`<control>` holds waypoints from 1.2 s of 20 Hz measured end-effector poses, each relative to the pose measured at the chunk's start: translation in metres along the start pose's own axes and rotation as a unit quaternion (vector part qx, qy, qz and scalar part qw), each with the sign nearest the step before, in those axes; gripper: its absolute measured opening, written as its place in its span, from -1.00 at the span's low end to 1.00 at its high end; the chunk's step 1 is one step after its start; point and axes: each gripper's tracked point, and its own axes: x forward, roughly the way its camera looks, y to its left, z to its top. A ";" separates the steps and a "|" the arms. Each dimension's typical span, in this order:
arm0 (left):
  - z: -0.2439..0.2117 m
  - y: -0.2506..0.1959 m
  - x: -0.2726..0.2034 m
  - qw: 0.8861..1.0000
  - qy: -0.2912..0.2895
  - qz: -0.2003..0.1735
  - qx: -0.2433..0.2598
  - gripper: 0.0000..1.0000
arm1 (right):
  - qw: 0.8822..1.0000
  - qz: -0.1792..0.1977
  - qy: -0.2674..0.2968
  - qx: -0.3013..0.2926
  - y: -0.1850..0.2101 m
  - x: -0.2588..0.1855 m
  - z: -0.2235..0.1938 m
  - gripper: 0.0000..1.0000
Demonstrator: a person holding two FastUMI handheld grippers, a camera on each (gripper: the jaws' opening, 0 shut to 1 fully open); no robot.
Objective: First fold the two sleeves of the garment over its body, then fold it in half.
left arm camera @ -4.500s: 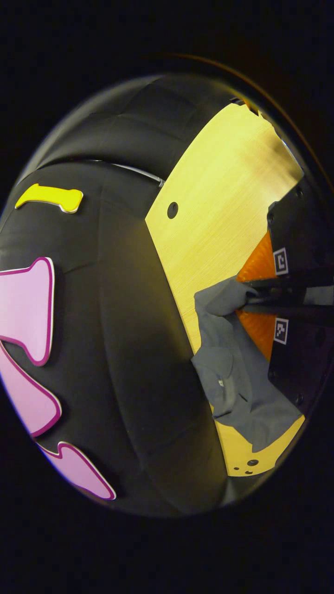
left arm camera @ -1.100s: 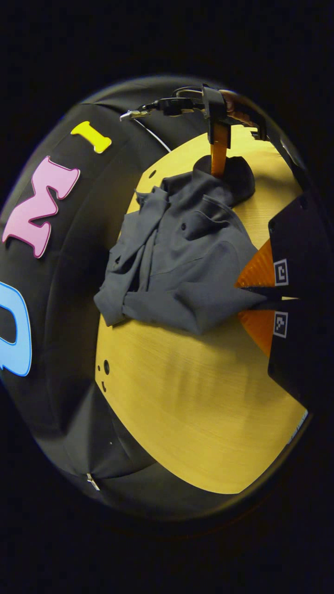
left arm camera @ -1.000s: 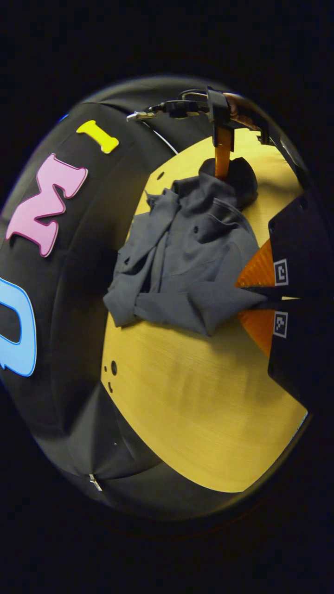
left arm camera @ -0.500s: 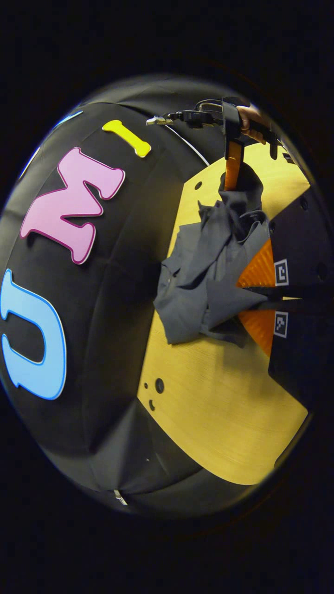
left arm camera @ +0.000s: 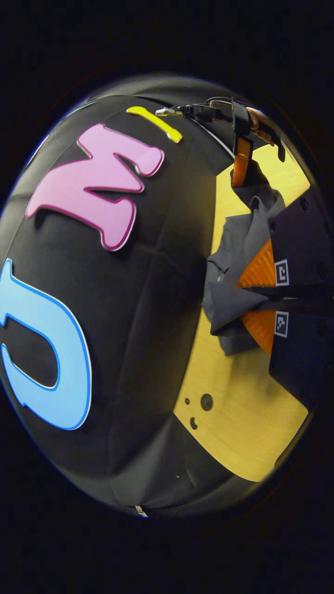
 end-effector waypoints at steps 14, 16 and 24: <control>-0.026 0.070 0.142 0.998 0.021 0.056 0.003 -0.63 | 0.997 -0.070 -0.029 0.002 -0.032 0.113 0.008 -0.77; -0.017 0.063 0.136 0.999 0.013 0.051 0.011 -0.17 | 0.997 -0.076 -0.031 -0.016 -0.031 0.109 0.005 -0.39; 0.024 0.051 0.056 0.999 -0.029 0.044 0.013 0.93 | 0.994 -0.079 -0.064 -0.048 -0.014 0.037 0.021 0.98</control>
